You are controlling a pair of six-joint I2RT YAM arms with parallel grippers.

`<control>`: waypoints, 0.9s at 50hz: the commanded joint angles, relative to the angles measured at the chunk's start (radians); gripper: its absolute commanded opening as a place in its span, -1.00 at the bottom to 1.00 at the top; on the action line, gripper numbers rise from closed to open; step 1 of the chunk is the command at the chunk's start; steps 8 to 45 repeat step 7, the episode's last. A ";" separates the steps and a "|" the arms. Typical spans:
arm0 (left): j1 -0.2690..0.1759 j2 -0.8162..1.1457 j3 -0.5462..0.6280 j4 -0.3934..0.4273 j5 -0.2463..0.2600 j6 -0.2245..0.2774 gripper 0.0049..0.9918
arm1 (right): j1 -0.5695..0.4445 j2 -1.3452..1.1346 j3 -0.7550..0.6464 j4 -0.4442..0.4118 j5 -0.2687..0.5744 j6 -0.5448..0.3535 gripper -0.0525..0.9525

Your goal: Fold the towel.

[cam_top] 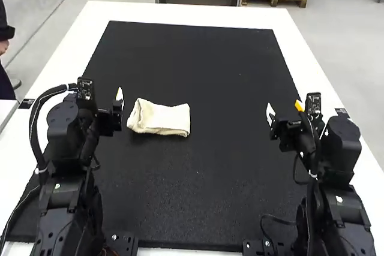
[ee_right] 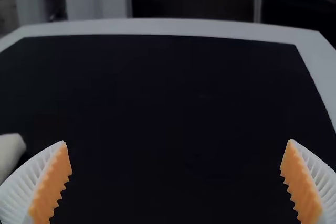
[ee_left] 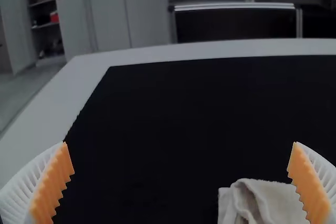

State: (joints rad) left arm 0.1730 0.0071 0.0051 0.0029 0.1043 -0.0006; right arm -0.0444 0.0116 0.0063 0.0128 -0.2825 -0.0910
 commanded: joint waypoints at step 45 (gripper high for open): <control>0.000 -0.009 -0.004 0.002 -0.005 0.004 0.94 | -0.014 -0.009 -0.006 -0.028 -0.001 -0.038 0.94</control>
